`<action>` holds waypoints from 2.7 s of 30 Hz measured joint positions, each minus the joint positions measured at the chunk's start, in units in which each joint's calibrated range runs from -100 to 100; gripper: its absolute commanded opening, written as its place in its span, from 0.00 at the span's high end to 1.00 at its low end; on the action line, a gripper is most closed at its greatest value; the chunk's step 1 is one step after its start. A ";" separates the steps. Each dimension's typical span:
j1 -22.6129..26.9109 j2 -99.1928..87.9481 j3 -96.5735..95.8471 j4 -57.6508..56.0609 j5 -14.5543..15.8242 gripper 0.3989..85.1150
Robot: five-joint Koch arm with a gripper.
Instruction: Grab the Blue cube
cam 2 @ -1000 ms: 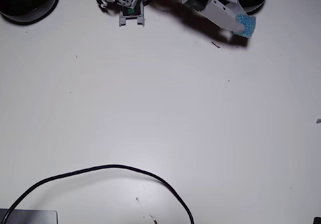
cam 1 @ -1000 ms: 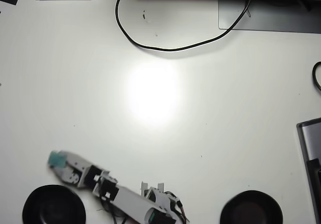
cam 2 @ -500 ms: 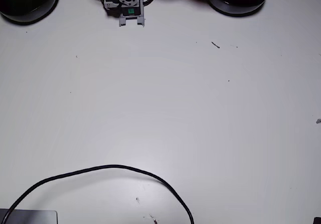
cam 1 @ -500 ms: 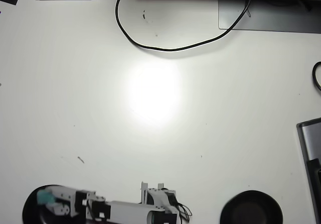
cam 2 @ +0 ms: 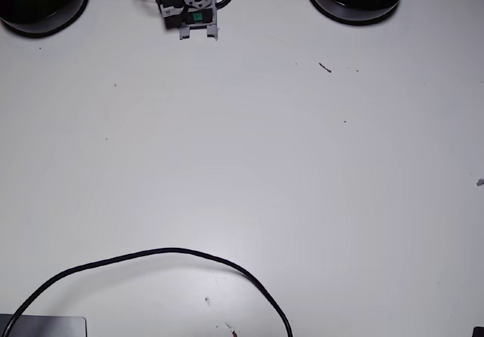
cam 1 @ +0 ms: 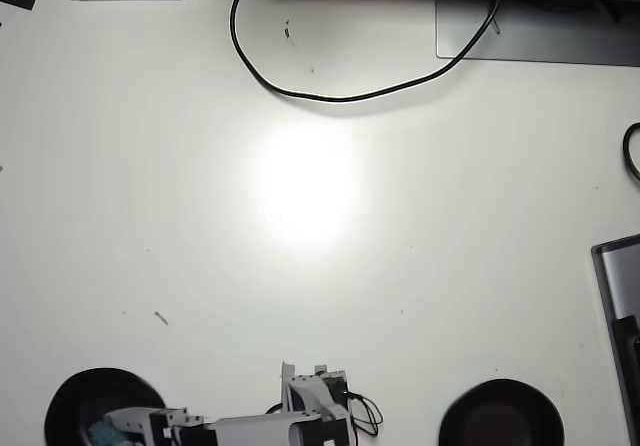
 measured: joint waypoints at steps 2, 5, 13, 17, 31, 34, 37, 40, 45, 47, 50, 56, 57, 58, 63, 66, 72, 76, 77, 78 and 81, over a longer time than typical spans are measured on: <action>0.00 1.07 0.09 0.23 0.00 0.78; -0.05 2.14 0.00 0.54 0.05 0.60; -0.78 2.29 0.09 0.70 1.07 0.51; -1.71 2.29 0.55 0.70 2.39 0.51; -11.09 4.43 8.38 0.15 9.33 0.44; -13.24 5.65 8.38 0.39 12.75 0.46; -15.14 6.72 8.47 0.70 16.61 0.46; -18.07 6.72 8.38 1.24 19.49 0.46; -23.83 7.79 8.47 2.32 22.03 0.46; -26.13 8.85 8.38 2.40 23.00 0.46; -29.16 11.76 8.19 2.86 24.22 0.46; -34.73 17.10 4.97 7.19 29.89 0.46; -35.60 17.56 3.68 8.43 30.57 0.46; -36.68 18.02 2.49 10.13 31.36 0.46; -40.24 18.93 -3.31 18.25 33.80 0.47; -41.27 18.78 -5.71 19.17 34.77 0.47; -45.52 18.63 -6.63 19.17 39.51 0.47; -48.64 18.93 -8.28 19.17 43.17 0.47; -49.57 19.08 -8.84 19.17 43.86 0.47; -50.55 19.08 -9.39 19.17 44.25 0.47; -52.26 19.69 -10.95 19.17 44.69 0.47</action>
